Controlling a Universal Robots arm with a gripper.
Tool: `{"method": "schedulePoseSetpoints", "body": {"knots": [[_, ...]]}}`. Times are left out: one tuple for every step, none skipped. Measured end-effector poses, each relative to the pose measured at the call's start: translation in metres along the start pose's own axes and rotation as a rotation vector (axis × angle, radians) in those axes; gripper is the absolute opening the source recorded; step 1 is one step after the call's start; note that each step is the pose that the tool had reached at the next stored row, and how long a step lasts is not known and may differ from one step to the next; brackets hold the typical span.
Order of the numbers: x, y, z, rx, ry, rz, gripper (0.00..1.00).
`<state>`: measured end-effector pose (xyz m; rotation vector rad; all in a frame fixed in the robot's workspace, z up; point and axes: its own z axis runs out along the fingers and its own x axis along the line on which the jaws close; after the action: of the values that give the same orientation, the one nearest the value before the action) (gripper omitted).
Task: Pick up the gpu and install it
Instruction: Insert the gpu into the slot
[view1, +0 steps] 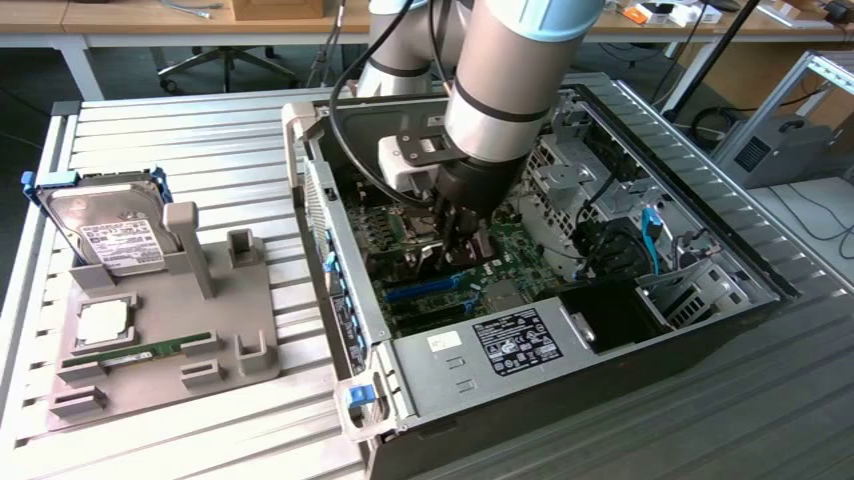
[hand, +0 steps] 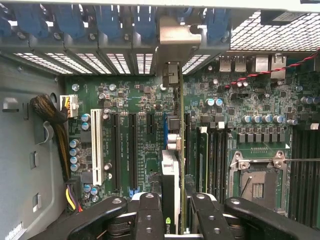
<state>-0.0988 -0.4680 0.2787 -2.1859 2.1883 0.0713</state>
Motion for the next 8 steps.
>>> {"method": "schedulePoseSetpoints", "body": {"knots": [[0.0000,0.0004,0.0000,0.0000,0.0000,0.000,0.27],[0.0000,0.0007,0.0001,0.0000,-0.0001,0.000,0.27],[0.0000,0.0008,0.0001,0.0000,-0.0001,0.000,0.27],[0.0000,0.0008,0.0001,0.0000,-0.0001,0.000,0.27],[0.0000,0.0008,0.0001,0.0000,-0.0001,0.000,0.27],[0.0000,0.0010,0.0002,0.0000,-0.0001,0.000,0.27],[0.0001,0.0011,0.0005,0.0001,-0.0002,0.000,0.27],[0.0001,0.0014,0.0010,0.0001,-0.0003,0.000,0.27]]}}
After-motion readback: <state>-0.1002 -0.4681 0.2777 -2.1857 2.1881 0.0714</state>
